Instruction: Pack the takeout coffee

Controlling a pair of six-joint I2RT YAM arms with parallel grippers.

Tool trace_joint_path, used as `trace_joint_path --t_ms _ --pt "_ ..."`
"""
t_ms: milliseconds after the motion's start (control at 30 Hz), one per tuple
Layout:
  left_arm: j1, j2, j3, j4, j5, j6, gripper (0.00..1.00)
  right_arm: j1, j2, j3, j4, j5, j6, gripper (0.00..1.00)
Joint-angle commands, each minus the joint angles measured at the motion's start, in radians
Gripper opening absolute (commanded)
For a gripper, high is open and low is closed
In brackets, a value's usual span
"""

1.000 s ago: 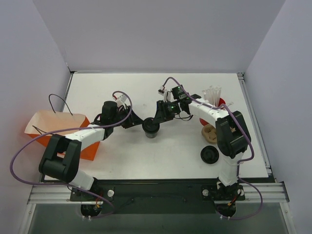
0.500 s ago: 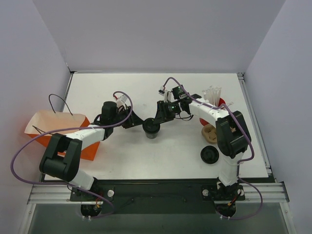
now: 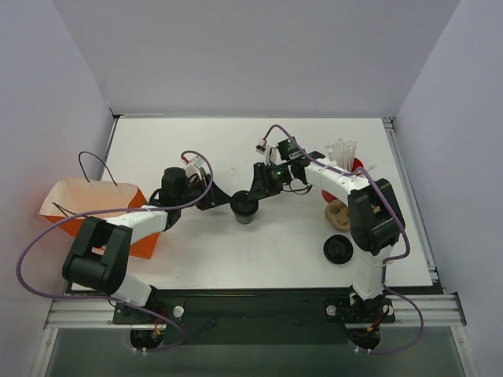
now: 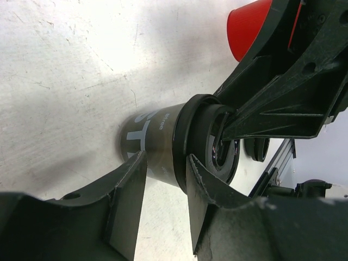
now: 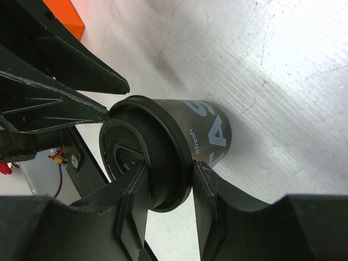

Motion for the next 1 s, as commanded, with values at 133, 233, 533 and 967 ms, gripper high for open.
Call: trace_joint_path --t_ms 133,233,533,967 --pt "-0.005 -0.063 -0.032 0.103 0.072 -0.003 0.46 -0.001 0.053 -0.054 -0.154 0.148 -0.070 0.25" --pt "-0.007 -0.060 -0.038 0.103 0.074 -0.002 0.46 -0.001 0.055 -0.053 -0.152 0.146 -0.067 0.25" --pt "-0.026 -0.008 -0.088 0.162 0.046 -0.026 0.43 -0.001 0.056 -0.053 -0.148 0.145 -0.063 0.25" --pt "-0.108 0.023 -0.160 -0.055 -0.316 -0.006 0.25 0.001 0.065 -0.134 -0.086 0.162 -0.056 0.24"
